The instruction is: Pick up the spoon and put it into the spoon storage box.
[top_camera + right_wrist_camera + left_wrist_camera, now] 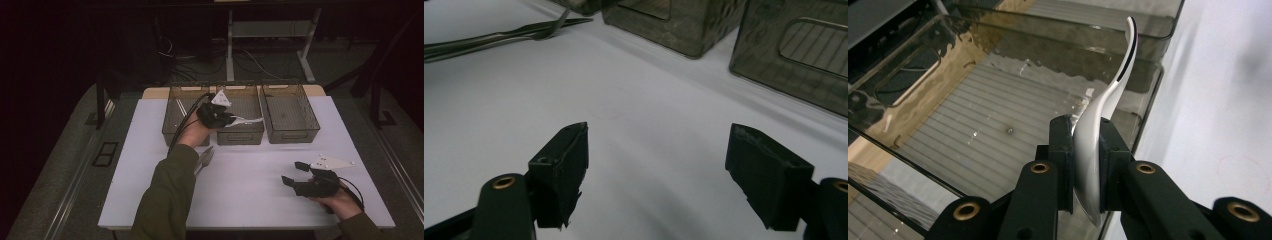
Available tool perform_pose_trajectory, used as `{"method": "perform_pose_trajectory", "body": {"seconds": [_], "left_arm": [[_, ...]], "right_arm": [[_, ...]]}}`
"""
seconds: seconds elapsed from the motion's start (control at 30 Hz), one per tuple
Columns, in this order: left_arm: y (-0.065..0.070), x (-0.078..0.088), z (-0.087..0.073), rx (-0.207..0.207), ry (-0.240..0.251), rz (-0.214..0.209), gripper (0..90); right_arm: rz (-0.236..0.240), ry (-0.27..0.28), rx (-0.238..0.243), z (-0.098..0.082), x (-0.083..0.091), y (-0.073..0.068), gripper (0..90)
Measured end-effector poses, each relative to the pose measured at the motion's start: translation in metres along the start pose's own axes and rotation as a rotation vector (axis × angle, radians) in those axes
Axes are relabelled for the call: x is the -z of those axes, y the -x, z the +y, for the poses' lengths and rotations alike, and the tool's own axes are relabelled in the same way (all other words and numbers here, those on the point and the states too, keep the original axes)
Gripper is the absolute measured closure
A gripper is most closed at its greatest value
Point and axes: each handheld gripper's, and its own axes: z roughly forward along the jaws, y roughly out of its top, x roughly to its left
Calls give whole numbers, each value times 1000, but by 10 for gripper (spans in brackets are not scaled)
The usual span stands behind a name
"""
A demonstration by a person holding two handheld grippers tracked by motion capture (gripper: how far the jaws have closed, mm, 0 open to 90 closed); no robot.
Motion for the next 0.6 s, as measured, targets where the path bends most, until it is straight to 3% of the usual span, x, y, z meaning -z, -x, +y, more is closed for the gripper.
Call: {"method": "perform_pose_trajectory", "body": {"seconds": [0.07,0.3,0.6], "left_arm": [[-1,-4,-2,7,-4,1,799],[-4,-12,-7,11,-34,10,797],[-4,-15,-9,24,-45,3,733]], "right_arm": [[27,-16,9,0,-1,1,145],[-5,-21,-34,1,1,6,146],[-6,-16,-32,0,1,6,146]]}}
